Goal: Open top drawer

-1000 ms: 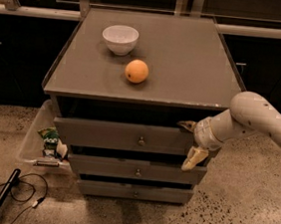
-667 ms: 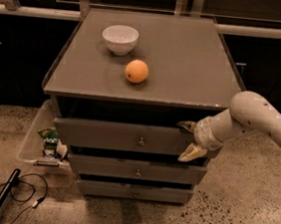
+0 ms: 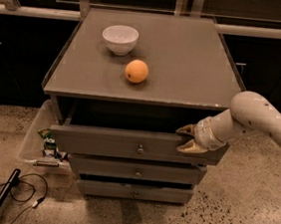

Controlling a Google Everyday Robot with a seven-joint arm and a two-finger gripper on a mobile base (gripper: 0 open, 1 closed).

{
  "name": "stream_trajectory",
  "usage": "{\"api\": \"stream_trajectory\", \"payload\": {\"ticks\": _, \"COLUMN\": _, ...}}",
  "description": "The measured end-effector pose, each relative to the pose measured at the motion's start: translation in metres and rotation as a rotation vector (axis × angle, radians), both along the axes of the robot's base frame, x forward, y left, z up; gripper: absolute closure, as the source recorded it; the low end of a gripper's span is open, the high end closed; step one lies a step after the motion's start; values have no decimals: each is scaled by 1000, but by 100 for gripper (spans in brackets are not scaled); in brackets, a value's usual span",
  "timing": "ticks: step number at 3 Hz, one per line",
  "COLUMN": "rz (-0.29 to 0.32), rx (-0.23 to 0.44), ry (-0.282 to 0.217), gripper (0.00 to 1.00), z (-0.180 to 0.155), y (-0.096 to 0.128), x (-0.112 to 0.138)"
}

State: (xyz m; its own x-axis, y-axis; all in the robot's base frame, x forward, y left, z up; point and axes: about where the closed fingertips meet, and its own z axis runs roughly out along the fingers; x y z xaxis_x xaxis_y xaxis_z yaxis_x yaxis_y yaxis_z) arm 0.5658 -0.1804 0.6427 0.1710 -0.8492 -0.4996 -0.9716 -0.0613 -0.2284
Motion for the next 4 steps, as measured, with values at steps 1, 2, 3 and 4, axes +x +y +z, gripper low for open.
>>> {"api": "stream_trajectory", "payload": {"ticks": 1, "rz": 0, "rx": 0, "ry": 0, "gripper": 86, "z": 0, "y": 0, "x": 0}}
{"api": "stream_trajectory", "payload": {"ticks": 2, "rz": 0, "rx": 0, "ry": 0, "gripper": 62, "z": 0, "y": 0, "x": 0}}
{"api": "stream_trajectory", "payload": {"ticks": 3, "rz": 0, "rx": 0, "ry": 0, "gripper": 39, "z": 0, "y": 0, "x": 0}}
{"api": "stream_trajectory", "payload": {"ticks": 4, "rz": 0, "rx": 0, "ry": 0, "gripper": 32, "z": 0, "y": 0, "x": 0}}
